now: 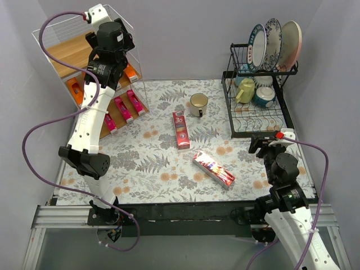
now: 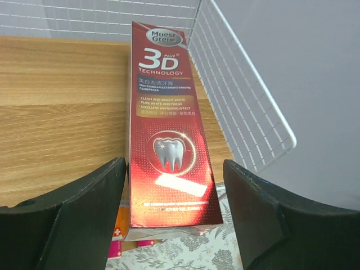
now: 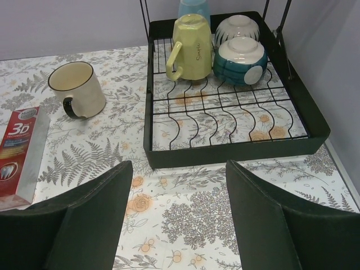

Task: Place and organize the toothpastes onto the shelf

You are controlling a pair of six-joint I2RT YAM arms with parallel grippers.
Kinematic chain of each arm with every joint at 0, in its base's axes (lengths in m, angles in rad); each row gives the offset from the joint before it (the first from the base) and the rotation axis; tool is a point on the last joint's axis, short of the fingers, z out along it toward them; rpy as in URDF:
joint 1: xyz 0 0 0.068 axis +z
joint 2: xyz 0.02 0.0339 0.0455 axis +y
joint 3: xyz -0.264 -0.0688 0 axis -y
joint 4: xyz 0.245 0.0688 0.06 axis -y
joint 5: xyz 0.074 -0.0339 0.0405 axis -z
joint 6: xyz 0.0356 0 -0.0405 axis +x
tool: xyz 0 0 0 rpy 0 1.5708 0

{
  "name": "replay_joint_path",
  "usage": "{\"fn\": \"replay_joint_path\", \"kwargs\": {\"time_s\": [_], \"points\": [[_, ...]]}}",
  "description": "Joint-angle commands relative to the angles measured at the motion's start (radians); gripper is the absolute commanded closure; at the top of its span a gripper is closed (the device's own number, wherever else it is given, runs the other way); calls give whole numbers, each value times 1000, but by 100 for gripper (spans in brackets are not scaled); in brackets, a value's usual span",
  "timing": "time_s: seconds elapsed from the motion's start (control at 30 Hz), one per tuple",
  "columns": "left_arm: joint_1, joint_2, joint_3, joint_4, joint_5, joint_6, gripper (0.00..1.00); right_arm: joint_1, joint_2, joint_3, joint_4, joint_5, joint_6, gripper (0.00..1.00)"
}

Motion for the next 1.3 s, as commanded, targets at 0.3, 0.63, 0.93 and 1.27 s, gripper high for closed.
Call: {"fn": "replay_joint_path", "kwargs": {"time_s": [0.3,0.63,0.93,1.27], "points": [[35,7,-12,110,101,-15,34,7,-7,-2,55,-2,-16,26],[114,-23,-109,161,242,-64,30,10,-12,-5,58,-1,-17,27],[177,-40,-162,205,404,-121,39,11,-10,-7,56,1,-19,28],[188,-20,-152,250,484,-167,40,11,-9,-7,58,1,-20,28]]}}
